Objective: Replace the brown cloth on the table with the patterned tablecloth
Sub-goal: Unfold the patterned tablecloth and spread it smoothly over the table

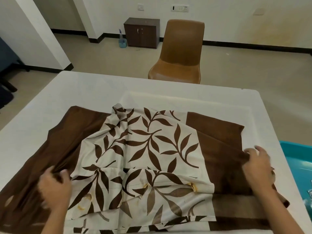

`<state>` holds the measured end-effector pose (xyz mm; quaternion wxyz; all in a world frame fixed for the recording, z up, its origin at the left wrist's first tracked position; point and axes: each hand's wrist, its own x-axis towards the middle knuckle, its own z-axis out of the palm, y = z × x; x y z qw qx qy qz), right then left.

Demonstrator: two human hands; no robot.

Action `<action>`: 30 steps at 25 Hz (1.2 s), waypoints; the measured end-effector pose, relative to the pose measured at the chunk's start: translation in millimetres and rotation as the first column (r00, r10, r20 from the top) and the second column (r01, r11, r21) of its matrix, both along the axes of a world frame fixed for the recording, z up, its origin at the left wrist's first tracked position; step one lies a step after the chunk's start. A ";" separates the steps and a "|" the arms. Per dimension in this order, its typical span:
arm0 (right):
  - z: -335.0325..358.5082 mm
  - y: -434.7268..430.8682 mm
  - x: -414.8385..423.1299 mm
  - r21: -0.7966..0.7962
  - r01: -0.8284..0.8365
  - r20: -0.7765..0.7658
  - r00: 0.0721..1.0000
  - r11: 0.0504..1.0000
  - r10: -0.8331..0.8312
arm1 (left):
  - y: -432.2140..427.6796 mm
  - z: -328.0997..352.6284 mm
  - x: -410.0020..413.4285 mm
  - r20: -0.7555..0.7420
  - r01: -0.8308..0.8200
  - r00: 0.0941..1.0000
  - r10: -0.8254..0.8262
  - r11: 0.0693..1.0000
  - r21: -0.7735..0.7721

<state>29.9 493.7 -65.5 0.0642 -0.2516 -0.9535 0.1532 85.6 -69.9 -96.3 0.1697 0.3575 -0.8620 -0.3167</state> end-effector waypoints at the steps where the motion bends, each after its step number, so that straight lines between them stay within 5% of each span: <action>1: 8.2 -32.0 -4.9 -0.134 -0.137 -0.035 0.990 0.981 0.134 | 12.2 -0.5 -6.5 0.116 0.209 0.972 -0.203 0.977 -0.042; 3: -8.2 -81.5 -11.2 -0.287 -0.339 0.153 0.907 0.896 0.392 | 33.4 -17.3 -23.6 0.365 0.500 0.809 -0.460 0.866 -0.017; 6: -54.0 -95.1 -12.6 -0.218 -0.345 0.440 0.800 0.913 0.408 | 38.4 -36.4 -34.3 0.621 0.490 0.696 -0.360 0.871 -0.045; 13: -45.9 -58.0 -88.0 -0.097 -0.474 0.495 0.740 0.875 0.455 | 39.0 -12.5 17.1 0.693 0.175 0.712 -0.115 0.985 -0.015; 17: -19.5 -95.3 -149.0 0.140 -0.380 0.387 0.871 0.914 0.303 | 127.5 1.8 34.3 0.803 0.115 0.584 -0.120 0.991 0.064; 19: -6.9 -135.6 -134.4 0.004 -0.328 0.271 0.910 0.945 0.315 | 165.4 13.3 42.2 0.852 0.225 0.490 -0.184 0.971 0.080; 22: -20.9 -185.9 -65.1 -0.253 -0.299 0.336 0.865 0.920 0.373 | 159.7 35.3 22.5 0.732 0.383 0.593 -0.336 0.917 0.111; 25: -50.3 -188.8 -5.6 -0.270 -0.280 0.427 0.823 0.921 0.375 | 101.9 24.9 -18.6 0.484 0.465 0.805 -0.344 0.872 -0.154; 27: -61.6 -166.4 -3.2 -0.208 -0.338 0.412 0.821 0.918 0.396 | 73.5 10.0 -30.6 0.562 0.571 0.717 -0.412 0.810 -0.135; 30: -63.5 -125.8 -48.2 -0.136 -0.446 0.418 0.784 0.885 0.459 | 85.0 -7.9 -13.0 0.631 0.485 0.665 -0.398 0.874 0.040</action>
